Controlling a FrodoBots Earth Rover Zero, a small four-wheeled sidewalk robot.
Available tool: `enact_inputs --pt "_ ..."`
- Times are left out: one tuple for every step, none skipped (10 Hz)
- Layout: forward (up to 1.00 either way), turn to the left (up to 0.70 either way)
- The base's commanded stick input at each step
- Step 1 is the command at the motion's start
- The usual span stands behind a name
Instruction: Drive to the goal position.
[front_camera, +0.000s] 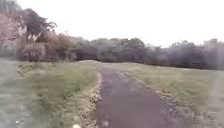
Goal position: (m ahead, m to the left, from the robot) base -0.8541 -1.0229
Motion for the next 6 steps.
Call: enact_inputs --pt "1.00 0.00" --pt "1.00 0.00" --pt "1.00 0.00" --pt "1.00 0.00" --pt "0.91 0.00" --pt "0.82 0.00"
